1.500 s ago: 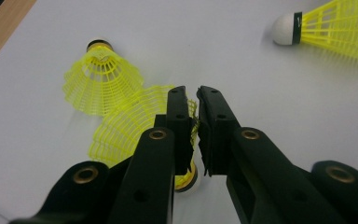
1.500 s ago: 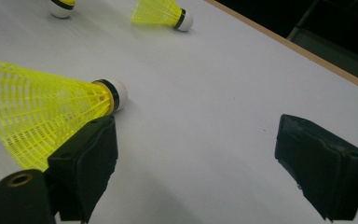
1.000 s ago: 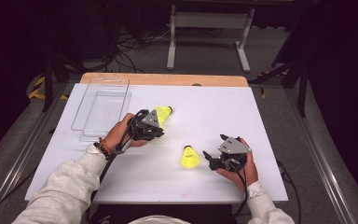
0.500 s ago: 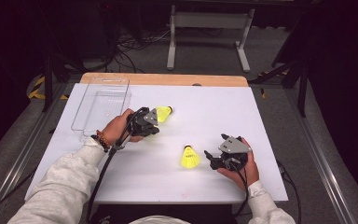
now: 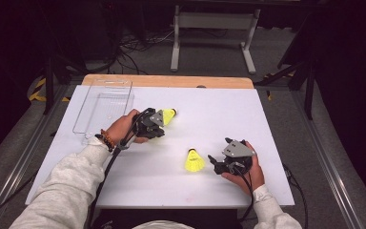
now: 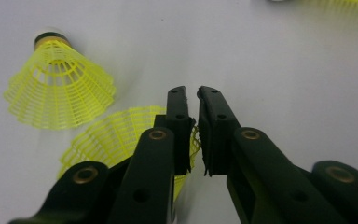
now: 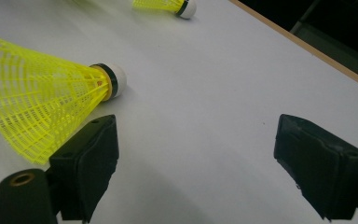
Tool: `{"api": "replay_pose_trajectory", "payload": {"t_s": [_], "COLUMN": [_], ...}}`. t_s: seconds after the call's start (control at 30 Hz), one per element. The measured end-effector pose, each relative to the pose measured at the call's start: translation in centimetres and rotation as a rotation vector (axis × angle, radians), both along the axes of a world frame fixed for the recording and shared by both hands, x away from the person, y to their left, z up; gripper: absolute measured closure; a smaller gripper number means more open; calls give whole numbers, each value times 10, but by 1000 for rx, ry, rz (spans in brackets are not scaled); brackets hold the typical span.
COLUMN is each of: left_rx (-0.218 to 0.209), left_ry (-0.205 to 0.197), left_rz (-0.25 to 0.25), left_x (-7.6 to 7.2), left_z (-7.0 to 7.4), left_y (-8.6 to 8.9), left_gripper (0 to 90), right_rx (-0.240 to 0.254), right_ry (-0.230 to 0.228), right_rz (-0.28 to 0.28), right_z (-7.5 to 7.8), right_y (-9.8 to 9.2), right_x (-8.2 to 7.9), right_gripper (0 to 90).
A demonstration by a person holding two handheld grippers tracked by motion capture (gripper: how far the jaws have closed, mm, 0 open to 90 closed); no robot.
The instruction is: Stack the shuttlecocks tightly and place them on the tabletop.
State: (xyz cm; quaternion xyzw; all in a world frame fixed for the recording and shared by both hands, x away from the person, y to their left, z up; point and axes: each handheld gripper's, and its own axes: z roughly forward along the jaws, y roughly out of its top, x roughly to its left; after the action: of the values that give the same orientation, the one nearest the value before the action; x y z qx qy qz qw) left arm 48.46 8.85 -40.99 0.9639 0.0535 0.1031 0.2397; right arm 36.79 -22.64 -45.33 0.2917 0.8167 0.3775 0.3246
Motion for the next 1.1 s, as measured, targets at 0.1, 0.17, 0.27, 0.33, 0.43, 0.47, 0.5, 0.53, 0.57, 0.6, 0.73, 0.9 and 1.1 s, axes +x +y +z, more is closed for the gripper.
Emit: {"api": "replay_pose_trajectory", "payload": {"t_s": [0.1,0.17,0.27,0.33,0.43,0.47,0.5,0.53,0.57,0.6,0.73,0.9,1.1], "left_rx": [6,-5,-24,-27,-24,-26,-27,-28,-32,-35,-32,-28,-32], "left_ry": [13,15,22,28,24,20,21,25,24,22,8,-17,-29], "left_rz": [-2,2,14,10,9,8,8,9,11,13,20,41,83], "left_x": [-2,-2,-4,-6,-10,-11,-12,-13,-13,-13,-12,-7,2], "left_z": [-1,-1,-1,-2,-4,-4,-4,-5,-5,-5,-5,-4,-4], "left_y": [1,3,6,8,7,7,7,7,7,7,6,3,0], "left_gripper": [790,789,782,784,777,768,764,764,764,760,771,778,771], "right_rx": [-3,-6,0,-1,-6,-5,-6,-9,-8,-3,0,-1,-8], "right_ry": [5,4,-3,1,6,7,5,2,-2,-4,-9,-6,5], "right_rz": [5,4,-5,-7,-7,-5,-6,-8,-10,-12,-24,-22,-15], "right_z": [0,-1,0,-1,-1,-1,-1,-1,-1,-1,0,0,-1], "right_y": [1,1,1,1,1,2,2,2,2,2,0,0,1], "right_x": [0,0,0,0,0,0,0,0,-1,-1,-1,0,0], "right_gripper": [147,149,151,151,151,151,151,151,152,155,155,155,154]}}
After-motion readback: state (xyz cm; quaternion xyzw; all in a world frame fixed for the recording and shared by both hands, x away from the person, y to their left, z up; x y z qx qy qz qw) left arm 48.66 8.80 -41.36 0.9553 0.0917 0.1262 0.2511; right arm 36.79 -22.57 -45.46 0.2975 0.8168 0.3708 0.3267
